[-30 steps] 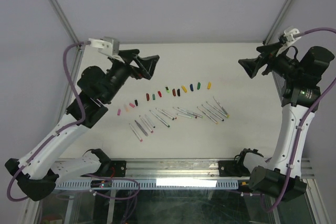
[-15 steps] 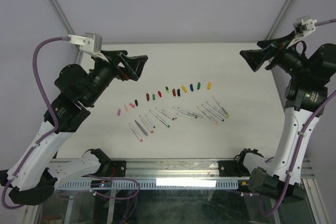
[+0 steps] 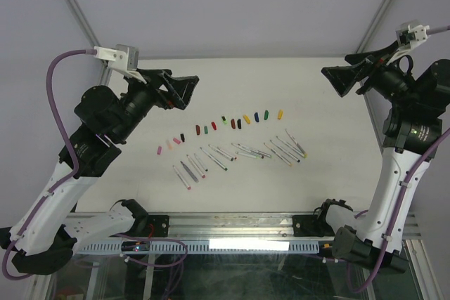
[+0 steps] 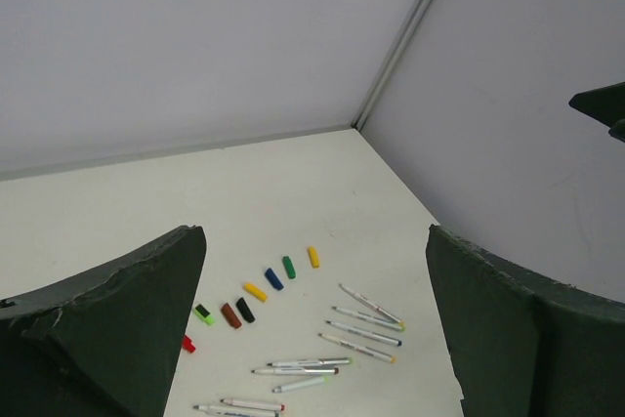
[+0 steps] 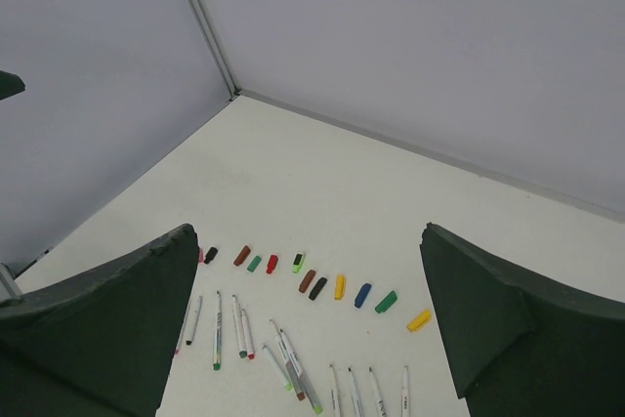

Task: Open the pen caps
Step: Reset both arms

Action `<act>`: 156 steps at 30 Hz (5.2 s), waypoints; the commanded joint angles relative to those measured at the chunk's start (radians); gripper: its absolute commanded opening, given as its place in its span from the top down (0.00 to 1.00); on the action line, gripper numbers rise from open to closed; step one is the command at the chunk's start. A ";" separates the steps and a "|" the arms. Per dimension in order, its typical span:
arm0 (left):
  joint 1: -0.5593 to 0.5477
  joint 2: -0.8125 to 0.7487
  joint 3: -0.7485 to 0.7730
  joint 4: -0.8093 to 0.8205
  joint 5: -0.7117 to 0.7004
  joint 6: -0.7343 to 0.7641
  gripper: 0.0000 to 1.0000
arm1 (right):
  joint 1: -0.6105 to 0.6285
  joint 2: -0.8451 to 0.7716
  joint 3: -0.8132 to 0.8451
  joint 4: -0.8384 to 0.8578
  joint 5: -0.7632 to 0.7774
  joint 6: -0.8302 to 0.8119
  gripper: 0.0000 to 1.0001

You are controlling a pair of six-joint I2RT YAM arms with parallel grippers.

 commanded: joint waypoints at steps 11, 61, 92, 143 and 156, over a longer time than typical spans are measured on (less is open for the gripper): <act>0.006 -0.026 0.011 0.023 0.021 0.010 0.01 | -0.007 -0.019 -0.004 0.026 0.020 0.002 0.01; 0.005 -0.028 -0.017 0.037 0.040 0.032 0.01 | -0.009 -0.018 0.031 -0.050 0.053 -0.067 0.01; 0.005 -0.041 -0.017 0.040 0.040 0.040 0.01 | -0.008 -0.026 -0.018 0.005 -0.039 -0.024 0.01; 0.006 -0.045 -0.029 0.063 0.025 0.058 0.01 | -0.008 -0.017 -0.036 0.049 -0.026 0.022 0.01; 0.004 -0.044 -0.037 0.064 0.027 0.057 0.01 | -0.008 -0.018 -0.041 0.049 -0.037 0.020 0.01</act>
